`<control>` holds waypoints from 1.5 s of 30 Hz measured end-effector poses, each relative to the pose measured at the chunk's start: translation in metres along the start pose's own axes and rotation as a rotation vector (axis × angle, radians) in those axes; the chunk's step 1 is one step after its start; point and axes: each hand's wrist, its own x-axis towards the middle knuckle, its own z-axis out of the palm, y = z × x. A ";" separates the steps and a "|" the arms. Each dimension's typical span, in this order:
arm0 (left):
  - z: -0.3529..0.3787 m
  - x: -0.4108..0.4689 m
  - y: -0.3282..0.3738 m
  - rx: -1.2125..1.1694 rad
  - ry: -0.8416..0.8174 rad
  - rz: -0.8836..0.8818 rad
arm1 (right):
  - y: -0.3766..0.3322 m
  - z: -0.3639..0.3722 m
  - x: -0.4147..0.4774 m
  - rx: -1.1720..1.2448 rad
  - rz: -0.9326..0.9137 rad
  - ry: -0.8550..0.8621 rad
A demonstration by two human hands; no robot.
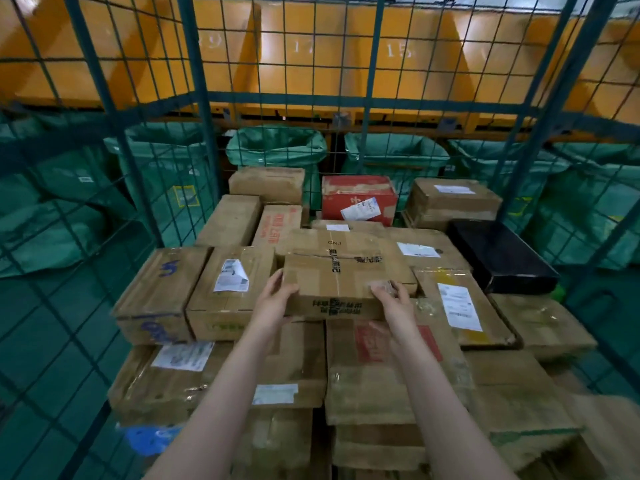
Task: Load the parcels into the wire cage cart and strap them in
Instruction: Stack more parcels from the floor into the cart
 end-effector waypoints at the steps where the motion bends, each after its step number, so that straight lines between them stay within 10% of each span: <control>1: 0.010 0.014 0.004 0.004 -0.003 0.009 | -0.006 0.000 0.016 -0.008 -0.003 0.004; 22: 0.137 0.256 0.051 0.068 0.059 0.035 | -0.063 0.040 0.319 -0.237 -0.035 -0.040; 45: 0.122 0.332 -0.004 0.384 0.141 -0.131 | -0.018 0.067 0.372 -1.063 -0.028 -0.057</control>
